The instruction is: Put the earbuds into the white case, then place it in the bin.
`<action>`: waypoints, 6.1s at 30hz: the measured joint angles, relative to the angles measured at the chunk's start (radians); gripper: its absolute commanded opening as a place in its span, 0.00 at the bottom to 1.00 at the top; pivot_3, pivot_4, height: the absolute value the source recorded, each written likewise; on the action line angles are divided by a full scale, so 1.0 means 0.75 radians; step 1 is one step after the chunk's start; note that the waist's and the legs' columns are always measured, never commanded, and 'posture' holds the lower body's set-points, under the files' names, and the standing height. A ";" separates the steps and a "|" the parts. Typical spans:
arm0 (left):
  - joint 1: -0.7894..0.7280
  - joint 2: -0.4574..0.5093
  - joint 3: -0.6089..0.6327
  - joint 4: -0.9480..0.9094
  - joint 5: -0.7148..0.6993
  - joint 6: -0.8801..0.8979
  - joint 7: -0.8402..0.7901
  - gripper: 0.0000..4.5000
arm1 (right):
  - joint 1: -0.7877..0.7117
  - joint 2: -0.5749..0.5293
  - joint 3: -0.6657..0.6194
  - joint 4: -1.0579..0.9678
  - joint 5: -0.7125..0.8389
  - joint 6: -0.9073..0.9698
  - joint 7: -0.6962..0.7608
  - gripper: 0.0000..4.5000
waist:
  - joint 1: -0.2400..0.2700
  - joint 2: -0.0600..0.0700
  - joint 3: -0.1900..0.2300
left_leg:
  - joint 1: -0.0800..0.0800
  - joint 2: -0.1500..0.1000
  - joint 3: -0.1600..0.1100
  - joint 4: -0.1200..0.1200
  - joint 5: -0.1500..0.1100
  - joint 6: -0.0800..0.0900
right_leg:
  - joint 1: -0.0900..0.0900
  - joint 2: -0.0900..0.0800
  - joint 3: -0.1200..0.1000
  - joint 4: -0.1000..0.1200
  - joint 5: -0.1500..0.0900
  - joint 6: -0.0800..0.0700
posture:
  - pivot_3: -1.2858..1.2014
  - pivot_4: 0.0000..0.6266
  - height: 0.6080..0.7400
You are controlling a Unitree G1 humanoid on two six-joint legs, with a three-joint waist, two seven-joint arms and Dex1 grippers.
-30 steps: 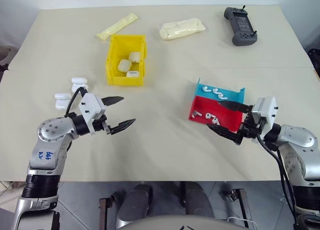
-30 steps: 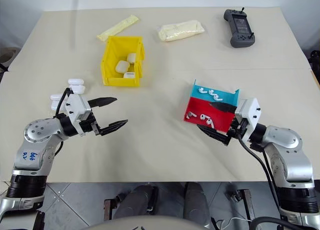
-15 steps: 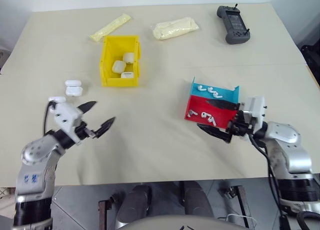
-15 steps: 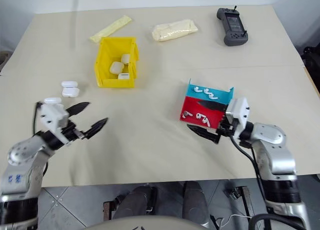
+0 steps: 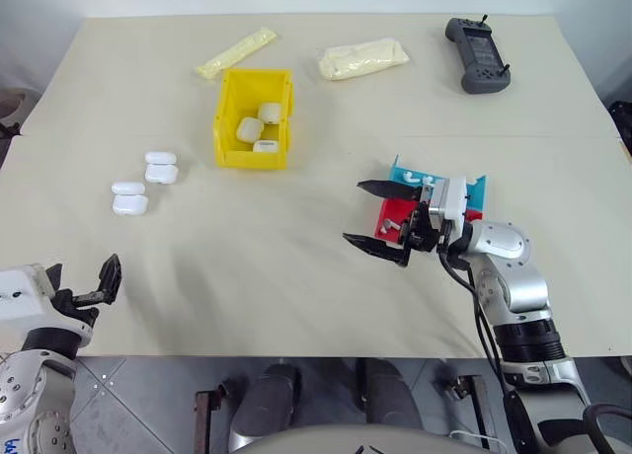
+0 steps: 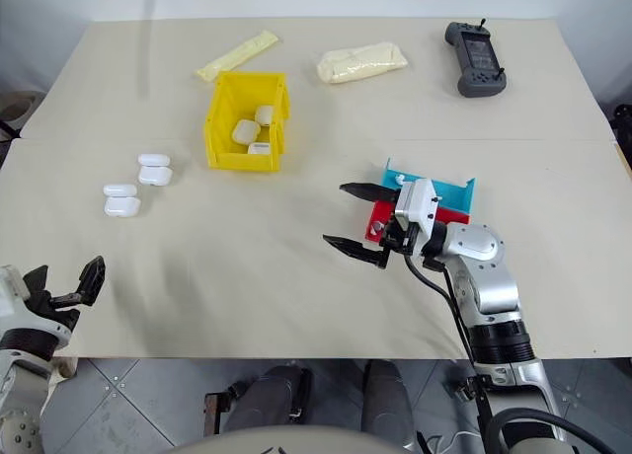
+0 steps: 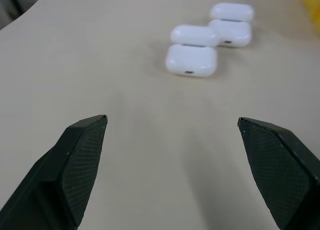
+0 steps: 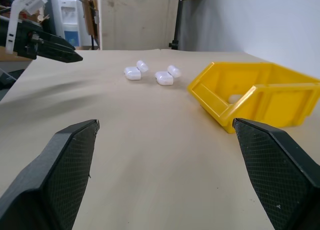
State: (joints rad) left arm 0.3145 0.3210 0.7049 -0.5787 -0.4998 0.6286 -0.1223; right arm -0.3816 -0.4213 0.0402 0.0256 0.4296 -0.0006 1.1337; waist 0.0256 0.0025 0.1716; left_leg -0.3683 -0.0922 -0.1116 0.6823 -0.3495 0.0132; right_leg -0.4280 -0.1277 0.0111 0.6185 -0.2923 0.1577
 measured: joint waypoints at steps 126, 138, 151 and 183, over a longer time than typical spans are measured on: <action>-1.559 0.744 -0.777 1.468 0.363 1.027 -0.347 0.74 | 0.207 -0.088 -0.057 -0.285 0.014 0.140 -0.178 1.00 | -0.042 -0.004 -0.002 | -0.002 -0.004 0.004 0.001 -0.001 -0.002 | -0.021 -0.004 -0.009 0.031 -0.002 -0.004 | 0.52 0.24 1.00; -1.285 0.793 -0.591 1.168 0.246 0.997 -0.501 0.67 | 0.211 -0.076 -0.056 -0.262 0.003 0.115 -0.181 1.00 | -0.052 -0.004 -0.002 | -0.003 -0.002 0.005 0.000 -0.001 -0.002 | -0.022 -0.004 -0.010 0.032 -0.002 -0.005 | 0.52 0.24 1.00; -0.691 0.176 -0.283 0.365 -0.079 -0.048 -0.876 0.67 | 0.198 -0.184 -0.072 -0.247 0.027 0.168 -0.137 1.00 | -0.018 -0.007 -0.003 | -0.001 0.000 0.008 0.004 -0.002 -0.002 | -0.013 -0.005 -0.014 0.011 0.000 -0.005 | 0.52 0.24 1.00; -1.060 -0.342 -1.203 1.194 0.147 -1.453 -1.595 0.67 | 0.998 -0.440 -0.939 -0.324 0.066 0.092 -0.152 1.00 | 0.000 -0.006 -0.004 | 0.005 -0.001 0.015 0.002 -0.002 0.007 | 0.000 -0.003 -0.010 0.002 0.005 0.005 | 0.52 0.24 1.00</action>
State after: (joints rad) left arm -0.4804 0.0648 -0.1973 0.3166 -0.3895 -0.4613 -1.3182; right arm 0.3668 -0.7510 -0.6642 -0.2175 0.4790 0.0688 1.0194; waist 0.0255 -0.0021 0.1689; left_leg -0.3648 -0.0926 -0.1002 0.6841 -0.3513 0.0183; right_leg -0.4279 -0.1303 0.0033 0.6199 -0.2883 0.1617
